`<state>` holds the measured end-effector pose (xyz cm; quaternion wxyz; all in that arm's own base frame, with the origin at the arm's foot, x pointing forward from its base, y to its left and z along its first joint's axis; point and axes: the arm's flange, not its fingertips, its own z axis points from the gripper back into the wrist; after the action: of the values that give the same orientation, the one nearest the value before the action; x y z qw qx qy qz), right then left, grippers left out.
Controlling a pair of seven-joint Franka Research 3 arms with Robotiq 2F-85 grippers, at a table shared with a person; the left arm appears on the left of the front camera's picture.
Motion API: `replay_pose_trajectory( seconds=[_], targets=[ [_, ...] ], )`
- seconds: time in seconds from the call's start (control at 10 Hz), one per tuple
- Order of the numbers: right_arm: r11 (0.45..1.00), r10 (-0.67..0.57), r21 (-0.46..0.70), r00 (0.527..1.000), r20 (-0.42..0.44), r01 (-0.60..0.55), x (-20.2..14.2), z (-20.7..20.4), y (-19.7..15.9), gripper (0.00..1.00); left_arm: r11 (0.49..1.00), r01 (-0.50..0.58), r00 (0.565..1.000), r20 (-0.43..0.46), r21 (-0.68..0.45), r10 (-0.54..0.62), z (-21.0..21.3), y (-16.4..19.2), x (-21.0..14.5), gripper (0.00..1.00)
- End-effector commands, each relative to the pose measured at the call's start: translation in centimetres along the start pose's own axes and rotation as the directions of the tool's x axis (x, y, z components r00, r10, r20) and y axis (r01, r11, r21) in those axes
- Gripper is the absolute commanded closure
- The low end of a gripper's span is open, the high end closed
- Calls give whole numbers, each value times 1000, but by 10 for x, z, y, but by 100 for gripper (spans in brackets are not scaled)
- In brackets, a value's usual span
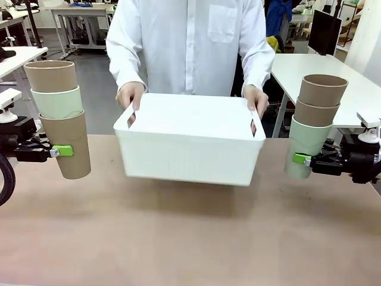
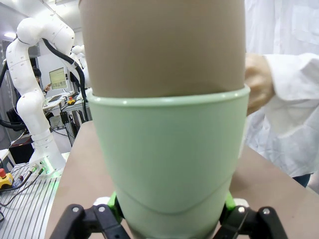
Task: Stack the cups and store them in the basket.
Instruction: Place the stack of Reusable plastic cups into the Pantry Basket.
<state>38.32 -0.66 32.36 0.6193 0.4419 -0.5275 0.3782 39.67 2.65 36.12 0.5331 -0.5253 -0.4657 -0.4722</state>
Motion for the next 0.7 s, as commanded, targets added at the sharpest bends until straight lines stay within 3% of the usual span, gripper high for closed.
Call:
replay_pose_trajectory(
  seconds=[0.0, 0.6],
  targets=[
    [1000, 8, -2, 1000, 5, -8, 4, 0, 0, 17, 1000, 2, 1000, 10, -6, -2, -1, -1, 4, 14],
    [1000, 8, -2, 1000, 5, -8, 4, 0, 0, 17, 1000, 2, 1000, 10, -6, -2, -1, -1, 4, 14]
  ],
)
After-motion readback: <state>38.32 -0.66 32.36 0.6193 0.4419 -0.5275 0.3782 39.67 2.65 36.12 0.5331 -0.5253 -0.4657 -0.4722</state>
